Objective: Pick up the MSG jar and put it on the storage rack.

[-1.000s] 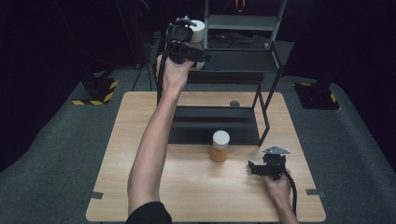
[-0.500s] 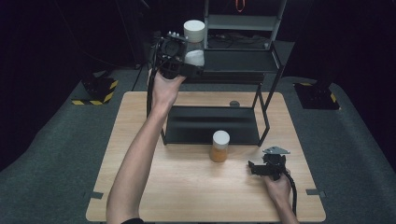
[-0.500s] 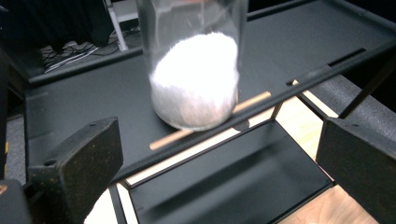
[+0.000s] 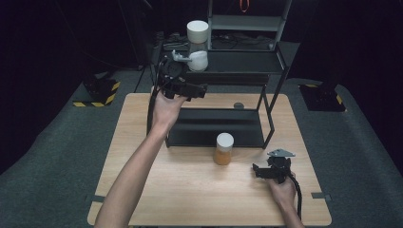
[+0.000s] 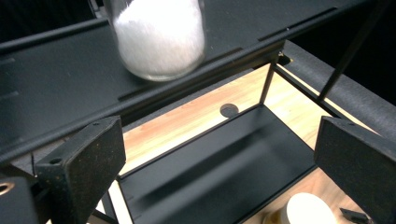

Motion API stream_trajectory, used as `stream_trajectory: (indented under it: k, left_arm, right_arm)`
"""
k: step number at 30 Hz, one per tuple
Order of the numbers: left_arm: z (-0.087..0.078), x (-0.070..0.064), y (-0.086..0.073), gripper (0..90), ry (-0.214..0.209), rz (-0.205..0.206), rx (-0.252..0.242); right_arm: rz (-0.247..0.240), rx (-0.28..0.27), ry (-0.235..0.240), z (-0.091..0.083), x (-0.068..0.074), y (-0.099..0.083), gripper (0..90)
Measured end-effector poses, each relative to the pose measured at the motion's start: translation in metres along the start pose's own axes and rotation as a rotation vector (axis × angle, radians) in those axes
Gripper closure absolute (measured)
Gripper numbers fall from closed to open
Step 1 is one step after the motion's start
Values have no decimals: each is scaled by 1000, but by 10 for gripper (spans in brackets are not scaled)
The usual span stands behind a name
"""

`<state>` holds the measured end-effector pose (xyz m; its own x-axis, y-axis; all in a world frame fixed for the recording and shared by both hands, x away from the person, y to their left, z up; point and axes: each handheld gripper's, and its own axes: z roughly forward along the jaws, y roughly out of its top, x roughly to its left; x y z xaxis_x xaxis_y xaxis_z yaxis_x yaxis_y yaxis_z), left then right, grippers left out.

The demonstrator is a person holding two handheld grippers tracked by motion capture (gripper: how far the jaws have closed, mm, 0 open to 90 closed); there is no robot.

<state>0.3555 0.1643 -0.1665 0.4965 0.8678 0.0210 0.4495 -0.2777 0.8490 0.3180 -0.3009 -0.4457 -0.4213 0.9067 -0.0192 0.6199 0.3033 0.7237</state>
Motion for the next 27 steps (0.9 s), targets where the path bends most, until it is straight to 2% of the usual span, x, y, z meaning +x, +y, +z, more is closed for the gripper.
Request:
stream_trajectory:
  k: [16,27]
  left_arm:
    - [-3,6,-36,26,-7,-17,-5]
    - [2,8,-60,24,-23,-37,-1]
  right_arm:
    - [-1,0,0,0,0,0,30]
    - [-1,0,0,0,0,0,30]
